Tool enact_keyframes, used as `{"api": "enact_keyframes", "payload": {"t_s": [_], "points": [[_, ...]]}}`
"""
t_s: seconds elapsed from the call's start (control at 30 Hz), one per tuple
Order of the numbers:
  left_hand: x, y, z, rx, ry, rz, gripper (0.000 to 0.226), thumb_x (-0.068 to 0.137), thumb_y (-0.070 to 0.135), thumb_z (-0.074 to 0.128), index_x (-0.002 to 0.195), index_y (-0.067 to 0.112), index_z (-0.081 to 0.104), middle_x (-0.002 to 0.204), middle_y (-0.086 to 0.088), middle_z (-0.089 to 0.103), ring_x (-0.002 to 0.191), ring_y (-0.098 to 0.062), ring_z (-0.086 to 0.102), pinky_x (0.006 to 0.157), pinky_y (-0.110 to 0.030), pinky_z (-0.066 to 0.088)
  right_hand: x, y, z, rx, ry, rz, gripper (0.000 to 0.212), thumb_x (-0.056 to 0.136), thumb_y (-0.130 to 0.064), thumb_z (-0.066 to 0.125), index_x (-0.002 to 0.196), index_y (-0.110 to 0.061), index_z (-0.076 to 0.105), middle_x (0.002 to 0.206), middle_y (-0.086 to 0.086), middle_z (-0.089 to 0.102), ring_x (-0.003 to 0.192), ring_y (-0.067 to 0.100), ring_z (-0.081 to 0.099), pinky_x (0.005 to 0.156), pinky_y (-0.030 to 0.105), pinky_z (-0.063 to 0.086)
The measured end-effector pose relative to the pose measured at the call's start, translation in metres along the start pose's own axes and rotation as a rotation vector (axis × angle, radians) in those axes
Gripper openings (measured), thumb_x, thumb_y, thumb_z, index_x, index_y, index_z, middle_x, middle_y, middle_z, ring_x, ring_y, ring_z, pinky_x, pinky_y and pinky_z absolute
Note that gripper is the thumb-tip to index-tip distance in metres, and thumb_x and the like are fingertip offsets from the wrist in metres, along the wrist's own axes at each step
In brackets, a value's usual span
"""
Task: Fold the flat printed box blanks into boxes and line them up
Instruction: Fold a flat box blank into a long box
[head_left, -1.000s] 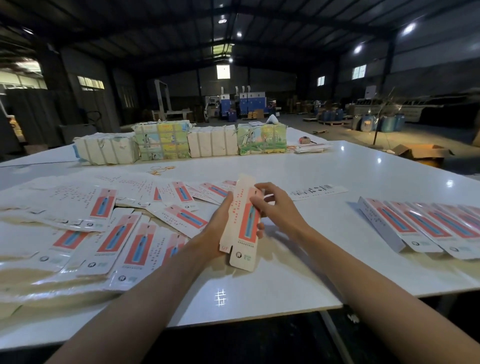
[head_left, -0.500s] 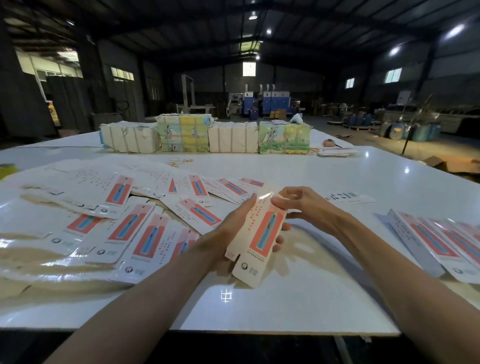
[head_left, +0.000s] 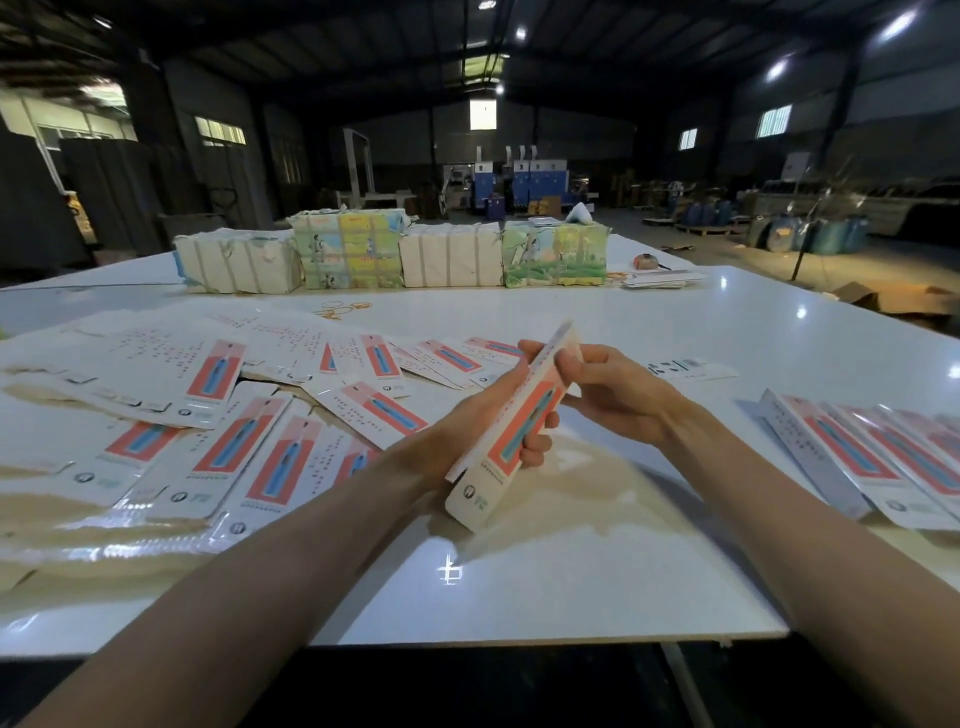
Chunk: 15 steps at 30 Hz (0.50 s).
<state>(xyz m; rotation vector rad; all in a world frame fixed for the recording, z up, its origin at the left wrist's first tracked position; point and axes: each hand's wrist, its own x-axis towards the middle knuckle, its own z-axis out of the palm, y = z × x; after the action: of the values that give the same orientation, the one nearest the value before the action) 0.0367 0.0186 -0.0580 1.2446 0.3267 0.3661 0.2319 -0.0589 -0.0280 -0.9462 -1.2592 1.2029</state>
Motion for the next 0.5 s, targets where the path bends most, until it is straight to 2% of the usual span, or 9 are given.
{"api": "enact_keyframes", "payload": {"t_s": [0.1, 0.2, 0.27, 0.33, 0.37, 0.43, 0.5], "points": [[0.003, -0.005, -0.001, -0.178, -0.024, -0.041, 0.057, 0.089, 0.058, 0.071, 0.113, 0.011, 0.050, 0.084, -0.008, 0.060, 0.055, -0.015, 0.056, 0.051, -0.025, 0.053, 0.001, 0.001, 0.008, 0.005, 0.031, -0.015, 0.047, 0.096, -0.027, 0.068, 0.133, 0.002, 0.067, 0.126, 0.016, 0.071, 0.120, 0.029, 0.066, 0.103, 0.042, 0.057], [-0.002, -0.004, -0.013, -0.367, 0.022, -0.038, 0.043, 0.100, 0.055, 0.058, 0.112, 0.015, 0.056, 0.088, -0.005, 0.059, 0.053, -0.013, 0.058, 0.048, -0.024, 0.053, 0.003, 0.000, 0.015, 0.059, 0.154, -0.083, 0.051, 0.093, -0.014, 0.074, 0.142, -0.011, 0.059, 0.125, 0.018, 0.073, 0.118, 0.033, 0.070, 0.098, 0.041, 0.060], [-0.006, 0.000, -0.016, -0.487, 0.024, -0.049, 0.043, 0.102, 0.056, 0.050, 0.110, 0.014, 0.055, 0.078, -0.006, 0.064, 0.049, -0.014, 0.060, 0.047, -0.025, 0.055, 0.002, 0.000, 0.022, 0.055, 0.232, -0.101, 0.060, 0.095, -0.014, 0.073, 0.148, -0.023, 0.047, 0.122, 0.014, 0.077, 0.112, 0.032, 0.075, 0.092, 0.036, 0.062], [-0.007, 0.001, -0.015, -0.450, 0.038, -0.047, 0.048, 0.105, 0.060, 0.042, 0.108, 0.013, 0.055, 0.072, -0.005, 0.066, 0.051, -0.013, 0.062, 0.049, -0.025, 0.056, 0.000, 0.005, 0.032, -0.023, 0.234, -0.069, 0.067, 0.094, -0.024, 0.075, 0.151, -0.021, 0.040, 0.114, 0.011, 0.079, 0.102, 0.028, 0.078, 0.088, 0.035, 0.062], [-0.008, 0.001, -0.012, -0.431, 0.047, -0.040, 0.052, 0.107, 0.061, 0.041, 0.110, 0.011, 0.057, 0.076, -0.007, 0.066, 0.054, -0.014, 0.064, 0.051, -0.026, 0.058, 0.001, 0.010, 0.037, -0.069, 0.225, -0.072, 0.069, 0.092, -0.026, 0.077, 0.150, -0.017, 0.040, 0.113, 0.012, 0.079, 0.098, 0.027, 0.077, 0.088, 0.037, 0.062], [-0.010, 0.002, -0.007, -0.394, 0.093, -0.023, 0.059, 0.106, 0.061, 0.045, 0.122, 0.006, 0.063, 0.090, -0.012, 0.070, 0.068, -0.020, 0.070, 0.060, -0.031, 0.061, 0.003, 0.017, 0.043, -0.114, 0.259, -0.116, 0.067, 0.093, -0.022, 0.078, 0.149, -0.016, 0.042, 0.115, 0.017, 0.078, 0.099, 0.027, 0.077, 0.090, 0.040, 0.063], [-0.013, 0.003, -0.005, -0.251, 0.200, 0.007, 0.062, 0.104, 0.064, 0.048, 0.134, 0.012, 0.065, 0.106, -0.016, 0.076, 0.086, -0.029, 0.077, 0.068, -0.037, 0.064, 0.003, 0.017, 0.044, -0.115, 0.299, -0.150, 0.066, 0.093, -0.021, 0.078, 0.149, -0.022, 0.042, 0.115, 0.018, 0.077, 0.103, 0.030, 0.077, 0.095, 0.044, 0.062]]}}
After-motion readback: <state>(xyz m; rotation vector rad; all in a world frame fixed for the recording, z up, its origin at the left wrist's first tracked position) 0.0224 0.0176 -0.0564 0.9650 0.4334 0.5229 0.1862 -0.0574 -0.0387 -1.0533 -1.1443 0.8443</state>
